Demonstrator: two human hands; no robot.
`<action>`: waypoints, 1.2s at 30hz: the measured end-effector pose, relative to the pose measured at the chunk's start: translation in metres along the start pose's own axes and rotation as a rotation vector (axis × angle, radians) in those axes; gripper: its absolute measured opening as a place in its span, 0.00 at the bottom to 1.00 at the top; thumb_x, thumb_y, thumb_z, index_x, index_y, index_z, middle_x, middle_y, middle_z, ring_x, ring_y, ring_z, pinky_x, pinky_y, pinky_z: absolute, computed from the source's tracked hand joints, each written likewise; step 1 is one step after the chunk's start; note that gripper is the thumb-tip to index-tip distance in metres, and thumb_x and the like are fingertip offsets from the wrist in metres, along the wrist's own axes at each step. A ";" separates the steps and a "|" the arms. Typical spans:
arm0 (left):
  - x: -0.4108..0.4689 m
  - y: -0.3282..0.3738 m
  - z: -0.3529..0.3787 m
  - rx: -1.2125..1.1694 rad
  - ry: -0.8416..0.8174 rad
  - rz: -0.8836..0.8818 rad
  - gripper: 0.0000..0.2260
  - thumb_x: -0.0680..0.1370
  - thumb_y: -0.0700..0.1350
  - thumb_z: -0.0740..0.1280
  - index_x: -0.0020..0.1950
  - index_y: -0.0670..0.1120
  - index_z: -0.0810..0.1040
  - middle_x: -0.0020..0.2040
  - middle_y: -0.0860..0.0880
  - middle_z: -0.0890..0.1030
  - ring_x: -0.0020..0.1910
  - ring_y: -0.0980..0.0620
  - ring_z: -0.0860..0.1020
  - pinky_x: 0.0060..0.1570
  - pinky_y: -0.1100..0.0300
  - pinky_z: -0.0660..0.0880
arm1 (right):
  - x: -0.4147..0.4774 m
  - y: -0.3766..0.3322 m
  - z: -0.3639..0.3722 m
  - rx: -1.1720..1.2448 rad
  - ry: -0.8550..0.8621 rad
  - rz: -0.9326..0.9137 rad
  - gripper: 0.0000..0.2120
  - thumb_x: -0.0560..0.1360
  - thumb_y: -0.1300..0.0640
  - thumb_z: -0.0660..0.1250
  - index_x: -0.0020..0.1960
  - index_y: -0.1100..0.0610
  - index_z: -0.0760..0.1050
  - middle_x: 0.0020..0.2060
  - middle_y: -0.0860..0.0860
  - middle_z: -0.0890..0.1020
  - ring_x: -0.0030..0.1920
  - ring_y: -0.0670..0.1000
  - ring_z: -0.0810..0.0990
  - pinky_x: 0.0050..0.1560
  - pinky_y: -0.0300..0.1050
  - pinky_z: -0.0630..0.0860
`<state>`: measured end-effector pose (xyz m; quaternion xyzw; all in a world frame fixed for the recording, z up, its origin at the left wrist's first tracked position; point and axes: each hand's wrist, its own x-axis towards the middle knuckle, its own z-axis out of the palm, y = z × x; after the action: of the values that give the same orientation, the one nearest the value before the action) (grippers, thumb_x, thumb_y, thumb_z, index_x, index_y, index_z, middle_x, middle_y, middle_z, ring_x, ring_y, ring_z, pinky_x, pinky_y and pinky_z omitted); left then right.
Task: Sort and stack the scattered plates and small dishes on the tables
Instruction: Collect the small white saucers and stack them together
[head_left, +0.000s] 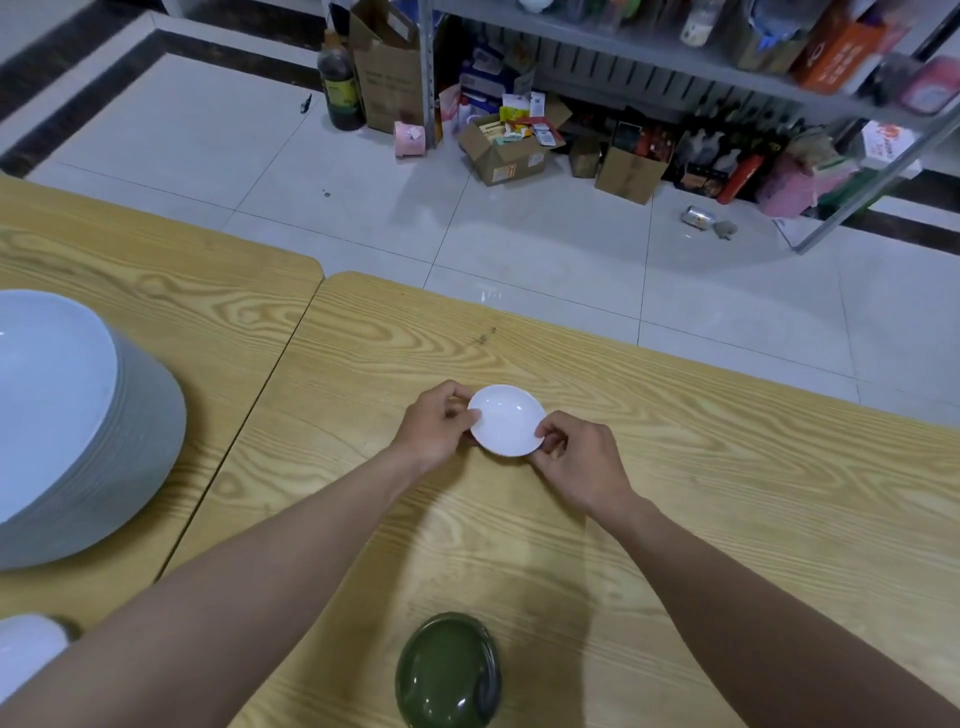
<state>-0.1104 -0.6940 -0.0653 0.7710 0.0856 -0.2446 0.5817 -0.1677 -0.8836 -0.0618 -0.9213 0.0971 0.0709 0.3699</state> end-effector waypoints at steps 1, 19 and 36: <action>-0.001 -0.002 0.000 0.034 0.019 0.002 0.05 0.78 0.37 0.68 0.53 0.43 0.78 0.46 0.43 0.83 0.42 0.44 0.81 0.50 0.49 0.79 | -0.003 0.000 0.002 -0.018 -0.003 -0.004 0.07 0.69 0.63 0.73 0.46 0.56 0.80 0.32 0.43 0.78 0.32 0.38 0.73 0.42 0.35 0.69; -0.039 0.017 -0.012 1.043 0.034 0.455 0.19 0.84 0.52 0.56 0.69 0.42 0.72 0.75 0.45 0.68 0.77 0.45 0.60 0.72 0.53 0.60 | -0.022 -0.044 0.007 0.521 0.293 0.559 0.10 0.72 0.67 0.67 0.47 0.55 0.82 0.34 0.56 0.84 0.28 0.54 0.84 0.24 0.38 0.75; -0.239 0.032 -0.068 1.181 0.394 0.511 0.23 0.82 0.56 0.55 0.75 0.50 0.66 0.77 0.48 0.65 0.76 0.46 0.60 0.73 0.52 0.55 | -0.163 -0.125 -0.007 0.813 0.177 0.387 0.13 0.72 0.68 0.68 0.55 0.61 0.83 0.46 0.56 0.85 0.34 0.54 0.86 0.39 0.43 0.83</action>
<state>-0.2855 -0.6036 0.0896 0.9860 -0.1432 0.0401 0.0753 -0.2966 -0.7797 0.0593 -0.6689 0.3184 0.0159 0.6715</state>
